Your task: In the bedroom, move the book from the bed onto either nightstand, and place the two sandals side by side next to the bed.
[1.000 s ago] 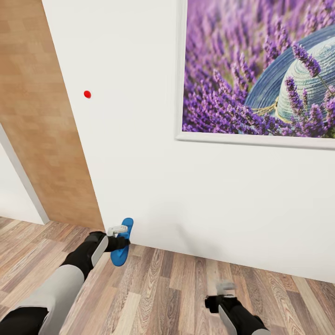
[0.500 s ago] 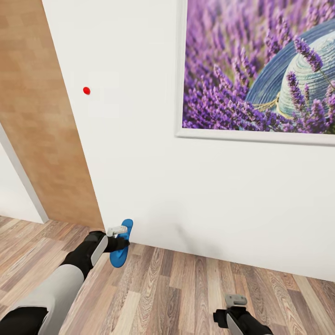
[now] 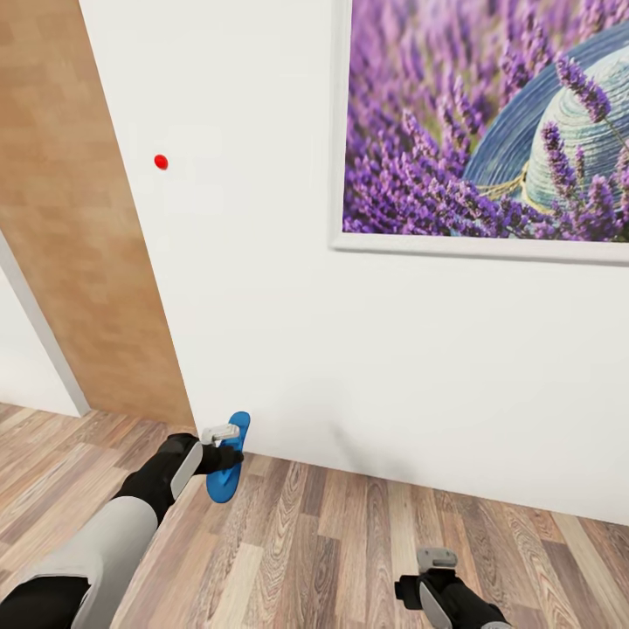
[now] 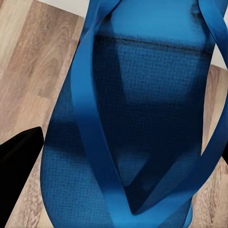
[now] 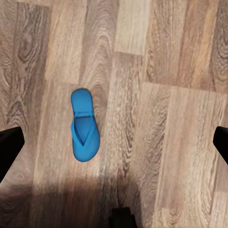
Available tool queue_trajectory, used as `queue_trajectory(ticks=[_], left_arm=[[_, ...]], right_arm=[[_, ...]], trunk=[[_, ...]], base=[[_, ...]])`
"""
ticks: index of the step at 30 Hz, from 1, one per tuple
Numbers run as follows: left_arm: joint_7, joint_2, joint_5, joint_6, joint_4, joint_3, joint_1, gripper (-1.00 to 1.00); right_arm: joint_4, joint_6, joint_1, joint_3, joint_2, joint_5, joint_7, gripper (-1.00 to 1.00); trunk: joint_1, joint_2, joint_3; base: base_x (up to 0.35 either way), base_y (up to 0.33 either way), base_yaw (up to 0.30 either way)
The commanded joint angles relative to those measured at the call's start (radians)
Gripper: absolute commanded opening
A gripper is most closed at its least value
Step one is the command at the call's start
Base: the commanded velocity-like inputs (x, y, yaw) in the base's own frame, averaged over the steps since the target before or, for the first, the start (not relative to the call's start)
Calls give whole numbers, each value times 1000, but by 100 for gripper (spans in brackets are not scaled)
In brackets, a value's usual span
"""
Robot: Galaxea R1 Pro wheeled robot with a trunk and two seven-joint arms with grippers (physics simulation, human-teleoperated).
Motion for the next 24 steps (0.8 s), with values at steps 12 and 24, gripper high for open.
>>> queue_trajectory(ticks=[12, 24], left_arm=[[2, -4, 4, 3, -1, -3, 0, -100], [-1, -7, 6, 0, 0, -5, 0, -100]], right_arm=[[3, 14, -4, -1, 4, 8, -4, 100], [3, 15, -5, -1, 1, 9, -4, 100]], trunk=[[46, -85, -39], [92, -169, -76]], base=[[0, 0, 0], [0, 0, 0]])
